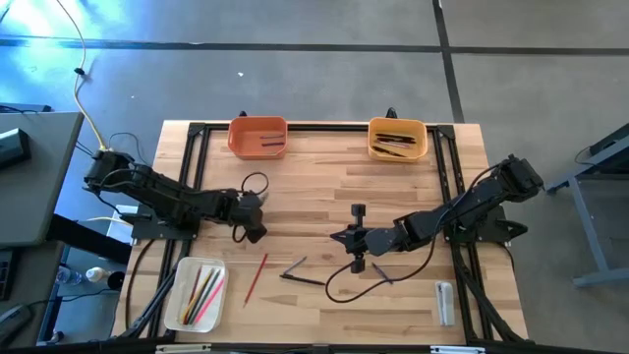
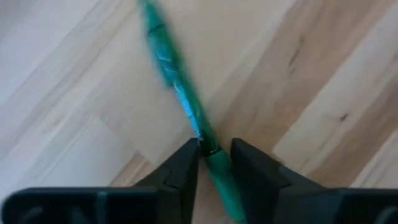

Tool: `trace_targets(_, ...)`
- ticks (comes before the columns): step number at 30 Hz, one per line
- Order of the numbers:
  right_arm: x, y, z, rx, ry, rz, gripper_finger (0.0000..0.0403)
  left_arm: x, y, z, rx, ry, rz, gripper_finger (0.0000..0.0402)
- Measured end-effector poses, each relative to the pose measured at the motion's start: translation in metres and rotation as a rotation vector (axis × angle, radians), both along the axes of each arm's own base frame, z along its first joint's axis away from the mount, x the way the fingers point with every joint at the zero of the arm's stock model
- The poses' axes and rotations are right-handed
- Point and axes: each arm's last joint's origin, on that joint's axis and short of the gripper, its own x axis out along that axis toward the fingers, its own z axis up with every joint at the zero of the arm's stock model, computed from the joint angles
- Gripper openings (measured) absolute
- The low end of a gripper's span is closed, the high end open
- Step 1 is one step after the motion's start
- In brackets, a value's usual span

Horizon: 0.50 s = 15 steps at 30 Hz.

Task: Sort crayons/erasers/pens/pencils in bins
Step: Put the green pen into the yellow bin

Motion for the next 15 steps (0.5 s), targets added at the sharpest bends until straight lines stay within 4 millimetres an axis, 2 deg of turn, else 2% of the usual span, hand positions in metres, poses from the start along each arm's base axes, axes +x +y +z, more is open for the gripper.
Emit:
trace_targets(7, 0.000, -0.001, 0.000, -0.023, 0.009, 0.008, 0.0002, 0.000, -0.006, 0.000, 0.018, 0.031, -0.140, 0.0012)
trace_targets(11, 0.001, -0.010, -0.003, -0.094, 0.041, -0.034, 0.0002, 0.000, -0.011, 0.000, 0.043, 0.033, -0.182, 0.0014)
trace_targets(15, 0.001, -0.030, -0.013, -0.118, 0.026, -0.060, 0.0001, 0.003, -0.015, 0.002, 0.068, -0.006, -0.232, 0.0015)
